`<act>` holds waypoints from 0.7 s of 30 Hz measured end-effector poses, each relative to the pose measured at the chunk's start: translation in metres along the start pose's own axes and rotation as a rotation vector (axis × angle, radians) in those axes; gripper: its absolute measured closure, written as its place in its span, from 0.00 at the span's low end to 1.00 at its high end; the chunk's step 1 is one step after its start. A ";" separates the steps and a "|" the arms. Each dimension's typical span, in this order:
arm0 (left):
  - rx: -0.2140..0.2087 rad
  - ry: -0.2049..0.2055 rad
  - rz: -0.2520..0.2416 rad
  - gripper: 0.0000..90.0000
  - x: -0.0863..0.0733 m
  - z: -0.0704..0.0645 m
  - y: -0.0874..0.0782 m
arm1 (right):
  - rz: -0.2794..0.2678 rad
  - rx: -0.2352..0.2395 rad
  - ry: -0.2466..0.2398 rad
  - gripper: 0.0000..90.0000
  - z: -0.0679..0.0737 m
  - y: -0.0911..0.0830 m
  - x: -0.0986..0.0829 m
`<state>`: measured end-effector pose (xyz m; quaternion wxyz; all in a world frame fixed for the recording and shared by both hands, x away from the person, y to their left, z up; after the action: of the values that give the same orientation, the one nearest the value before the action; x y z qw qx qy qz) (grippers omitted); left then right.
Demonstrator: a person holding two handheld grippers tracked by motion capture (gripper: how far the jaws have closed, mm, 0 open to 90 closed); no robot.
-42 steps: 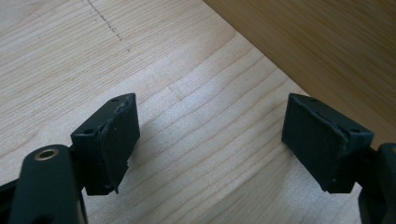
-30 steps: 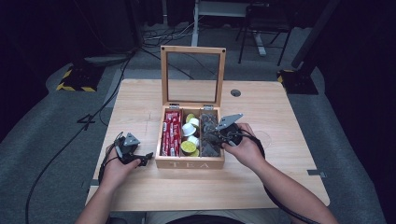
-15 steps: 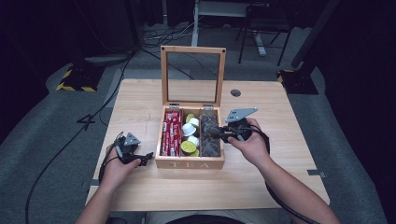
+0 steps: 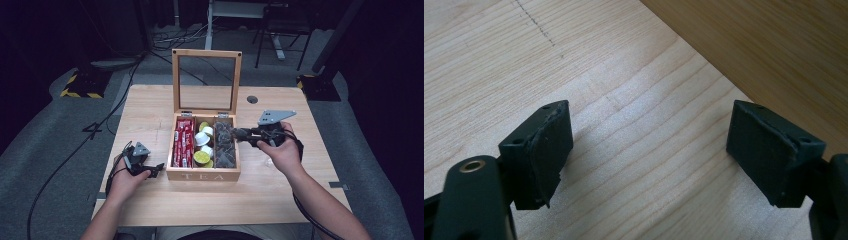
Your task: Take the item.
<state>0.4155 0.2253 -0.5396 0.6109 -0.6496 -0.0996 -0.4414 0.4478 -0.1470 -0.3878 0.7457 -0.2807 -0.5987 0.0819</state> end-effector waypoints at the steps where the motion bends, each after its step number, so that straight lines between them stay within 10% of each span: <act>1: 0.000 0.001 0.000 0.21 0.000 0.000 0.000 | -0.002 -0.008 0.001 0.86 -0.001 -0.003 0.000; 21: 0.002 0.006 -0.002 0.21 0.000 0.000 0.000 | -0.017 -0.186 0.068 0.85 -0.027 -0.085 -0.031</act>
<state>0.4162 0.2253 -0.5395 0.6116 -0.6475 -0.0988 -0.4438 0.4465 -0.2399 -0.3732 0.7370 -0.3464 -0.5804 0.0100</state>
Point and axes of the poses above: each handheld gripper's, and its own axes: y roughly forward along the jaws, x roughly out of its top, z roughly to its left, the point moved 5 cm from there along y, roughly forward along the jaws, and after that the axes turned 13 degrees about x, right-handed, at the moved point
